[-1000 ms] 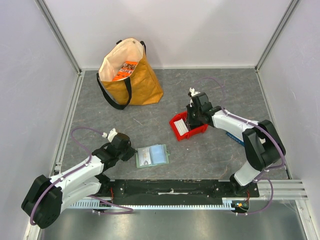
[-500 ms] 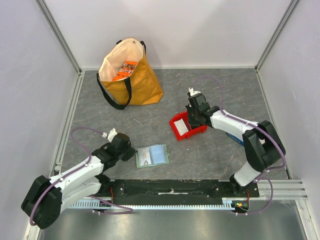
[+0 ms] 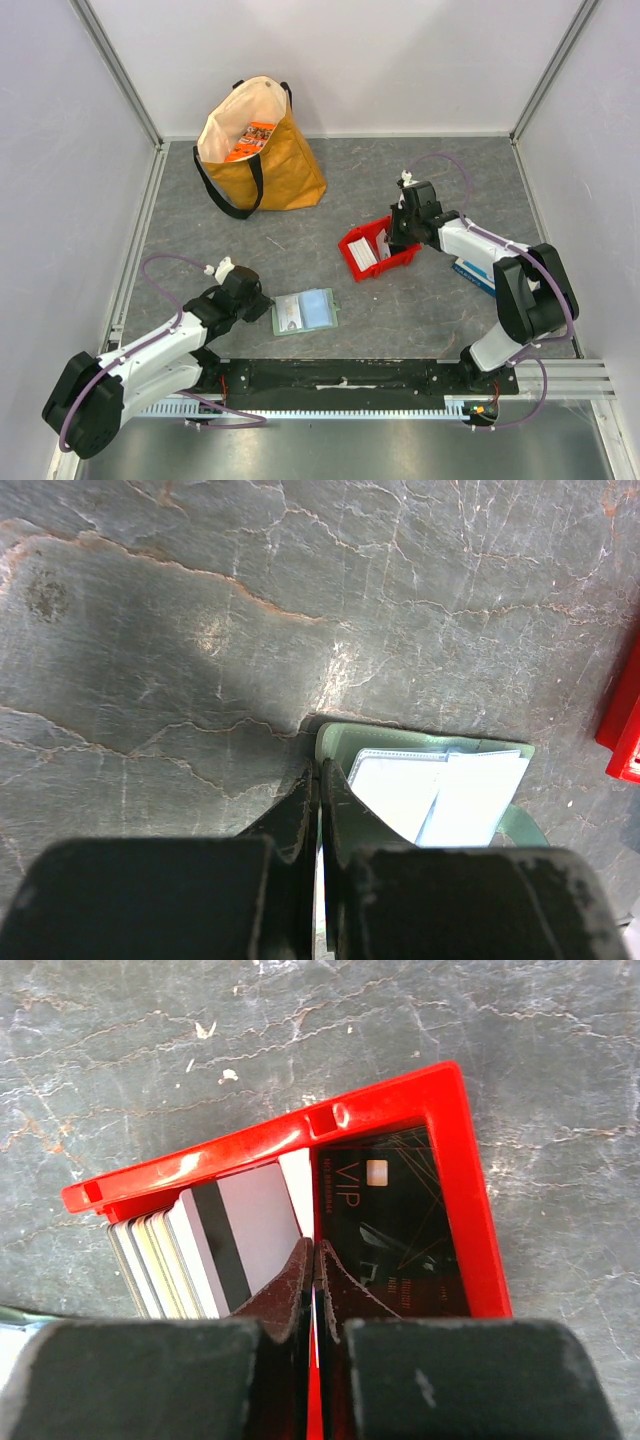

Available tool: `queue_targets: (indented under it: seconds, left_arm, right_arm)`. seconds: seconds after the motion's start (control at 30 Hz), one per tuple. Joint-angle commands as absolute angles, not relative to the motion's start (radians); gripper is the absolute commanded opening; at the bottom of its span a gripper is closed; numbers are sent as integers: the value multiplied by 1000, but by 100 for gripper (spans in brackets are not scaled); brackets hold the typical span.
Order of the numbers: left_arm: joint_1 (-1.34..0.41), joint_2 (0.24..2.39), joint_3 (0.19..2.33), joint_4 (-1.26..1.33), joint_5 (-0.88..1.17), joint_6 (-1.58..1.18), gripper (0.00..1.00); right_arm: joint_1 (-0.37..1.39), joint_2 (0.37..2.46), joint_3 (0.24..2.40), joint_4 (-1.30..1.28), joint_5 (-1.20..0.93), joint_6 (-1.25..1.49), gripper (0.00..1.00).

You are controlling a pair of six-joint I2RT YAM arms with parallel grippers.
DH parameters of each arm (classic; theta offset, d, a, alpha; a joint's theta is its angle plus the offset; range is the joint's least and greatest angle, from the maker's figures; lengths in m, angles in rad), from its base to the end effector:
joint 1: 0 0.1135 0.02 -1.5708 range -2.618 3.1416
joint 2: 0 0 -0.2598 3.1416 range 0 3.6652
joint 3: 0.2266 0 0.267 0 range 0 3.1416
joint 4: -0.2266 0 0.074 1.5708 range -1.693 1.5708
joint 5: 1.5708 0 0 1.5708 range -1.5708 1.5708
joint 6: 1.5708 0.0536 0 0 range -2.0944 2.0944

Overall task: Put the credit cards into the card holder
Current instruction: Pick up the credit card from the storage box.

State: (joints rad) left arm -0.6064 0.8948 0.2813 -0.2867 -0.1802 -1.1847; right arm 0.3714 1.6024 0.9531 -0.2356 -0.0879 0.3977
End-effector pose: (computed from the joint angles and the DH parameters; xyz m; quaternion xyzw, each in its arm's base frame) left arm 0.1562 -0.0967 0.1161 -0.2965 0.8930 -0.2027 0.2712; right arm 0.3267 0.1323 0.1651 -0.0024 0.9410 0.1644 0.2959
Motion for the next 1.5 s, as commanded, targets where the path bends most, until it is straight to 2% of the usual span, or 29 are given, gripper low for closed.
queue_targets:
  seconds: [0.0, 0.63, 0.7, 0.77, 0.83, 1.17, 1.33, 1.47]
  left_arm:
    - [-607, 885, 275, -282, -201, -1180, 2]
    - [-607, 885, 275, -282, -201, -1180, 2]
    - [-606, 882, 273, -282, -201, -1178, 2]
    - [-606, 881, 275, -284, -198, -1178, 2]
    - [-606, 879, 273, -287, -196, -1180, 2]
    - [-607, 871, 278, -287, -193, -1175, 2]
    - [-607, 864, 281, -294, -189, -1170, 2]
    - [-606, 862, 281, -291, -186, -1167, 2]
  right_arm:
    - [368, 1611, 939, -207, -178, 411, 5]
    - [439, 1660, 991, -259, -75, 364, 13]
    - [445, 1663, 997, -258, -78, 359, 11]
    - [456, 1646, 1003, -265, -46, 359, 0]
    - [469, 1617, 1017, -285, -6, 345, 0]
    - [615, 1503, 1176, -492, 340, 379, 0]
    - [724, 1499, 1229, -584, 538, 515, 0]
    - [882, 1509, 1261, -666, 757, 676, 0]
